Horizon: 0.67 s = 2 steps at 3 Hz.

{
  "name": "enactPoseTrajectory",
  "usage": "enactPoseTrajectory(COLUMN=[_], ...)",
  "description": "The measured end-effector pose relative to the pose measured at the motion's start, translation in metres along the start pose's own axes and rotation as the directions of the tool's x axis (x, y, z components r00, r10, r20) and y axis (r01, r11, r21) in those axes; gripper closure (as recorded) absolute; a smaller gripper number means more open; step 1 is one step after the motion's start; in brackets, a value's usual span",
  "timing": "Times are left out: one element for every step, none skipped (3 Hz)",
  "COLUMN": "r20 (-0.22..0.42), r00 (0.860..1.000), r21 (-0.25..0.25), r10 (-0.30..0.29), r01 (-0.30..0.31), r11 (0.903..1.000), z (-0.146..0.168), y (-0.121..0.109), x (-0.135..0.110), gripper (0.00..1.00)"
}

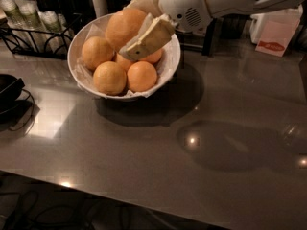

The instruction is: Pick orange from white bowl

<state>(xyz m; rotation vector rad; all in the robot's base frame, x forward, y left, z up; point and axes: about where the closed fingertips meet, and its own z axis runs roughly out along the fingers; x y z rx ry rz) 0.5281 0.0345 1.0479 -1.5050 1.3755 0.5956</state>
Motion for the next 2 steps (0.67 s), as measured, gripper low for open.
enactPoseTrajectory(r20=[-0.034,-0.034], r00=[0.998,0.998], r21=[0.052,0.054], r10=[0.055,0.055], r01=[-0.053,-0.053], r11=[0.9973,0.9971], z=[-0.0353,-0.0363], y=[-0.0022,-0.0022], x=[0.0230,0.0233], gripper=[1.00,1.00])
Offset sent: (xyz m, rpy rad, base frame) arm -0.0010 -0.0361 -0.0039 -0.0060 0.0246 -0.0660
